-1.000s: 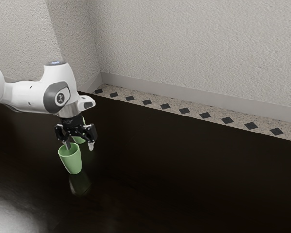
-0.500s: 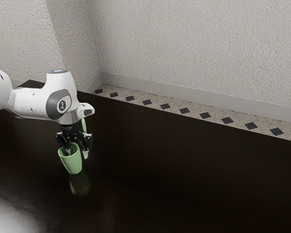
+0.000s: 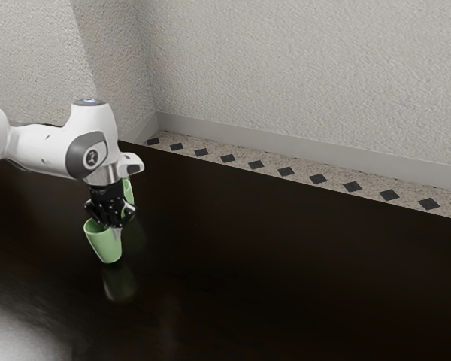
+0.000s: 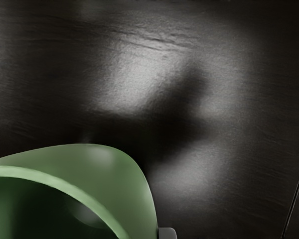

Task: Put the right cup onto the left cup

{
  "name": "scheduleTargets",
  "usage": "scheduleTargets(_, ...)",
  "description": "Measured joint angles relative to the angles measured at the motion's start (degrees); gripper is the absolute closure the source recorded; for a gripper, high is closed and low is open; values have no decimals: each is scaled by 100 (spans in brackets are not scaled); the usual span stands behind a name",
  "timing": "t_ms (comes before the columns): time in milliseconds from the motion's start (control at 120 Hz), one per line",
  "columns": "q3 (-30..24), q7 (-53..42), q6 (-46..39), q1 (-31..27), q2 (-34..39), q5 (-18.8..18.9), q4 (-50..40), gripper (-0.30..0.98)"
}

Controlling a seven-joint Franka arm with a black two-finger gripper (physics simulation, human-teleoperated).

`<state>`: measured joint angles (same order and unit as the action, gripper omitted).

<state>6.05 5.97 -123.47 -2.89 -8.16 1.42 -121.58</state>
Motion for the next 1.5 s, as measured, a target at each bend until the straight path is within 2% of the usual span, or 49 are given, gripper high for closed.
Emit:
scheduleTargets(142,1,8,325,9,298,59,136,76)
scheduleTargets(308,1,2,1064,-2,264,152,1066,77)
scheduleTargets(692,157,-223,2339,-145,-721,115,2957,77)
scheduleTargets(1158,148,-531,2651,-330,-1919,-51,4505,77)
scheduleTargets(1500,99,-726,2680,-529,-2478,-137,5124,77)
